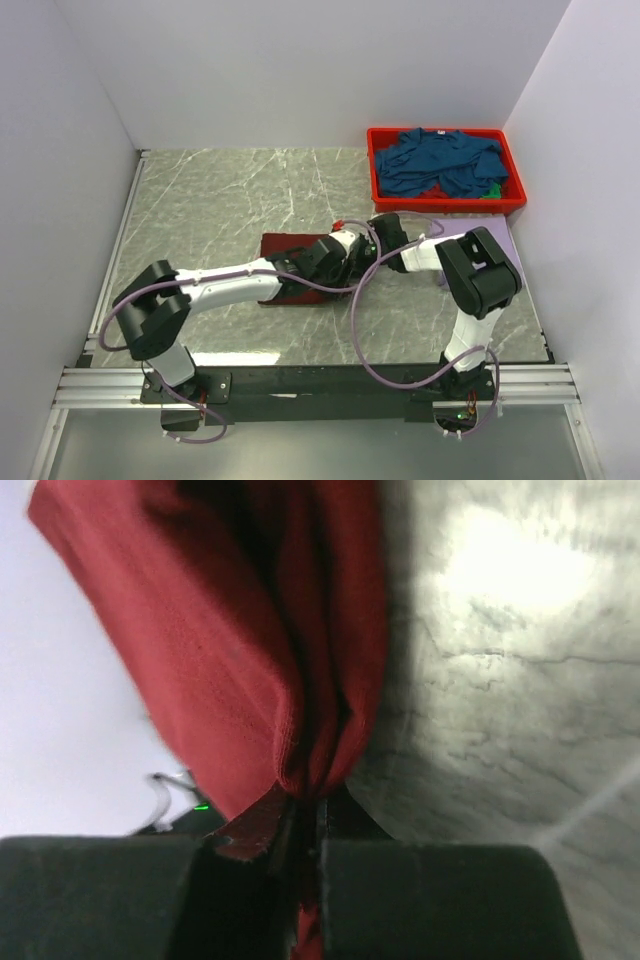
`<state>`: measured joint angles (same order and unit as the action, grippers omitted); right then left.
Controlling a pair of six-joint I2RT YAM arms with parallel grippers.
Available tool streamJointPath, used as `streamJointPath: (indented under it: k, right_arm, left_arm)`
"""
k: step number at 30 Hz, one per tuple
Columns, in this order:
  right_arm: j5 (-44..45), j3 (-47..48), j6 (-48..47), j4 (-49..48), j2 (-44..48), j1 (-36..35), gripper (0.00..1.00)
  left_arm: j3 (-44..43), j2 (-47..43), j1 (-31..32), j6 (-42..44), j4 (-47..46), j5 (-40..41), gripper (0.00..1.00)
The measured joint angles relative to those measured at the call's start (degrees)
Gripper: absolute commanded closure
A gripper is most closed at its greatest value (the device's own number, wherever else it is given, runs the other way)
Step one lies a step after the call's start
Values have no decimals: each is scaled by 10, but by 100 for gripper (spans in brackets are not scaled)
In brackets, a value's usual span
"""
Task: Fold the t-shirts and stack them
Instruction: Neatly place the folded tshirt to the corner
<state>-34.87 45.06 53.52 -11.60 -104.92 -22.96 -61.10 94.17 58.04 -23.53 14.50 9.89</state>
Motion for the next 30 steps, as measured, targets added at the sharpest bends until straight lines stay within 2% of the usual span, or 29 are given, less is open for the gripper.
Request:
streamJointPath:
  k: [3, 6, 9, 14, 17, 20, 25, 30]
  right_arm:
    - [30, 32, -68, 85, 19, 0, 100]
    - [74, 71, -148, 189, 42, 0, 100]
    - [131, 111, -224, 289, 61, 0, 100]
    - [250, 179, -324, 443, 80, 0, 100]
    - [342, 218, -360, 518, 81, 0, 100]
    - [433, 251, -383, 583, 81, 0, 100]
    - [572, 287, -413, 646, 82, 0, 100]
    - [654, 303, -431, 683, 85, 11, 100]
  left_arm:
    - [-2, -38, -4, 0, 21, 0, 16]
    - [-12, -93, -26, 2, 38, -5, 10]
    - [-22, -152, -84, 5, 44, -10, 2]
    - [-22, -210, -204, 23, 52, 30, 3]
    - [-13, -218, -256, 28, 54, 85, 2]
    - [17, -218, -282, 21, 52, 131, 1]
    - [49, -191, -327, 7, 71, 158, 0]
    - [55, -185, -358, -3, 76, 188, 1]
